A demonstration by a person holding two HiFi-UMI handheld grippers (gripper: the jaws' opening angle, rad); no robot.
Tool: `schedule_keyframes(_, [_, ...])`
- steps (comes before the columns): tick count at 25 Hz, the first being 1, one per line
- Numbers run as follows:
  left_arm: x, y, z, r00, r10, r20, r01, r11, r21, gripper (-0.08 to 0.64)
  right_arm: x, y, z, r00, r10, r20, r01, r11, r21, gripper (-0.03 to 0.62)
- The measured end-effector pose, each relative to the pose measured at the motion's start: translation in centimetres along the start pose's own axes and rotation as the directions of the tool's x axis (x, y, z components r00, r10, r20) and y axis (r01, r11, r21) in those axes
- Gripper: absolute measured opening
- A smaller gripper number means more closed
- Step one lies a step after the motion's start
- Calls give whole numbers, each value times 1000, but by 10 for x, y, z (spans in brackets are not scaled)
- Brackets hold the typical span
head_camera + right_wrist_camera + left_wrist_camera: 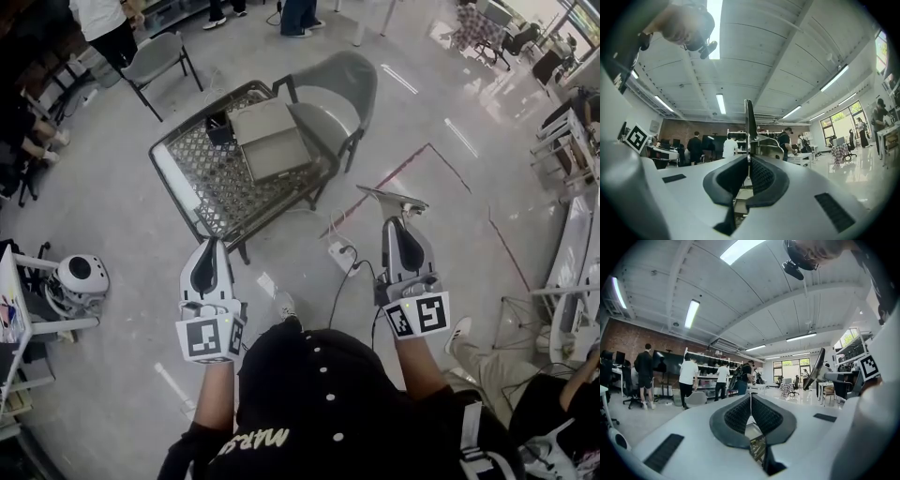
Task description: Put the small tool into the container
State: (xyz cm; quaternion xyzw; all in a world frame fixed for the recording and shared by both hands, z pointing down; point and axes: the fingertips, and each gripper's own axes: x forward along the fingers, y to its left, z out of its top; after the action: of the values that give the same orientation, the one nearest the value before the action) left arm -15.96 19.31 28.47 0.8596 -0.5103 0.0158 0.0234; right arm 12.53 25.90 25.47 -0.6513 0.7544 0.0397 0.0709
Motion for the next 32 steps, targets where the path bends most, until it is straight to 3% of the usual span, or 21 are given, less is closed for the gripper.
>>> schedule_keyframes(11, [51,49,2,999,-36,1,36,999,-11,29,57,1,-7,999,-45,-10,45,999,-6,15])
schedule_keyframes(18, [84,55,-6,998,-50,-30,49,999,-22,29,84,-11,-18,998,-53,-33,53,999,0,15])
schedule_keyframes(24, [125,54,-13,998,-27,-49,25,999,-24,29,124,-39,-34,998,-32,-45,33,999,18,15])
schedule_keyframes(32, [197,50,7,999,24,-34,-24,1000,-13,29,195,-90,-36,999,26,-31,-25,999,31,15])
